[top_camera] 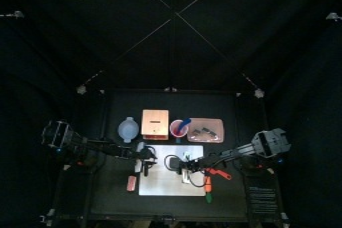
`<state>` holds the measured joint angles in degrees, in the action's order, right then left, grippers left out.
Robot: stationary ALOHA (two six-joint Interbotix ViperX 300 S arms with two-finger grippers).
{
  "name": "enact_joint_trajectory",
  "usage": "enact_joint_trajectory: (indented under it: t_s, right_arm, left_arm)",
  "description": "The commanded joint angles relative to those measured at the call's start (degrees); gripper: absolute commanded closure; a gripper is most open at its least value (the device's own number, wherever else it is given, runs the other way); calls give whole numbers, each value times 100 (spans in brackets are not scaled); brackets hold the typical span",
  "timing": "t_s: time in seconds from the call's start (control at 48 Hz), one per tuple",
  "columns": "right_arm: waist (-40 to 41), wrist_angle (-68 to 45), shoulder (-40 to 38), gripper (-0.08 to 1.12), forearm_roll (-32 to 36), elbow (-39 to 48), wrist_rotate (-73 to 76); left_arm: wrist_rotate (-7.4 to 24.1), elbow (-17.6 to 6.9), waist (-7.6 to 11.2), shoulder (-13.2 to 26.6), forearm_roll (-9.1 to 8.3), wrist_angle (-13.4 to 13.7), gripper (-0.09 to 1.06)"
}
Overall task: Place sushi on board then cut the sushi with the knife then place the pieces on the plate
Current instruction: Place the 4 sushi pieces on the plate
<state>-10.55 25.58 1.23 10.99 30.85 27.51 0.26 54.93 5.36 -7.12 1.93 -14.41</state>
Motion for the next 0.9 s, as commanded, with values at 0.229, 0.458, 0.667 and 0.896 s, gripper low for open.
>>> enact_joint_trajectory:
  t_s: [0.229, 0.458, 0.667, 0.896]
  right_arm:
    - [923, 62, -1512, 47, 35, 1283, -18]
    - [2021, 97, -2461, 47, 264, 2074, -26]
    - [3190, 211, -3023, 47, 633, 2452, -53]
    - [4509, 149, -2979, 47, 976, 2672, -132]
  left_arm:
    - [0, -114, -26, -53, 0, -26, 28]
    - [-9, -141, -26, -62, 9, -26, 28]
    - [-9, -176, -26, -62, 0, -26, 28]
    - [-9, -237, -97, -62, 9, -26, 28]
